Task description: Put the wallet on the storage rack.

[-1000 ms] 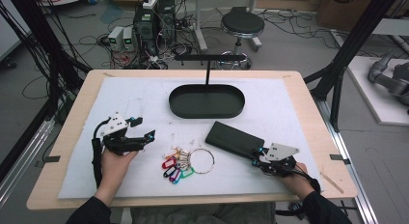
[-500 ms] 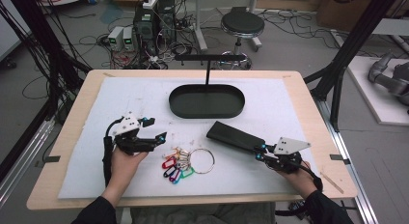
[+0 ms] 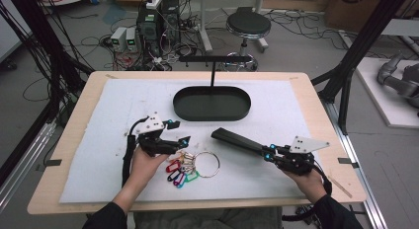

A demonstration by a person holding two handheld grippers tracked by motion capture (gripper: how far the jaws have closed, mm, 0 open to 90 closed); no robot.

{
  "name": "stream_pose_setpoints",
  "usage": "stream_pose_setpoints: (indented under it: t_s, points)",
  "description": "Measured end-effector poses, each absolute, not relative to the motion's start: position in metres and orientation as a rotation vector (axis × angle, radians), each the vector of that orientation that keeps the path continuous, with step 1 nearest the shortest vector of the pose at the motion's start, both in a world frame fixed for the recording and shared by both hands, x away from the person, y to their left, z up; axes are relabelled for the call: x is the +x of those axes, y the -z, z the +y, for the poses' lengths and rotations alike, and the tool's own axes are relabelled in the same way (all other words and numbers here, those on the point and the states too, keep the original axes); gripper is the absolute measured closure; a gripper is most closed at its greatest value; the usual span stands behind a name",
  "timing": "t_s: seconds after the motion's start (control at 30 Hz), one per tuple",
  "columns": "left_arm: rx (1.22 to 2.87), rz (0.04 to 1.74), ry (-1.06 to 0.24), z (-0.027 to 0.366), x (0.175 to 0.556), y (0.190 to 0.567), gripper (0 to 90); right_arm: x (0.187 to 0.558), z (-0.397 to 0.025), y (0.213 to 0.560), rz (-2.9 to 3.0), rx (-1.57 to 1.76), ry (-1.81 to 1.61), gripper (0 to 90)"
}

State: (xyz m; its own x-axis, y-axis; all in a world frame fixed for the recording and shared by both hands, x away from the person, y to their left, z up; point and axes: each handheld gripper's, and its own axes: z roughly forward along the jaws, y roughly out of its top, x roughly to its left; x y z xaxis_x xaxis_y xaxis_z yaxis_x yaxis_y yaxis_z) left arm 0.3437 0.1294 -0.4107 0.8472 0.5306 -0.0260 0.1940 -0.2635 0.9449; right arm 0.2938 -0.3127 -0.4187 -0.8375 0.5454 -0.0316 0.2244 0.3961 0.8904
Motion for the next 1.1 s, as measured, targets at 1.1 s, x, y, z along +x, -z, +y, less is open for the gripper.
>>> stream_pose_setpoints:
  t_s: [1.1]
  points:
    - [1.959,0.265,-0.381,0.043,0.383,0.433,59.1,0.3,-0.322,0.414,2.306,0.767,-1.518,82.0]
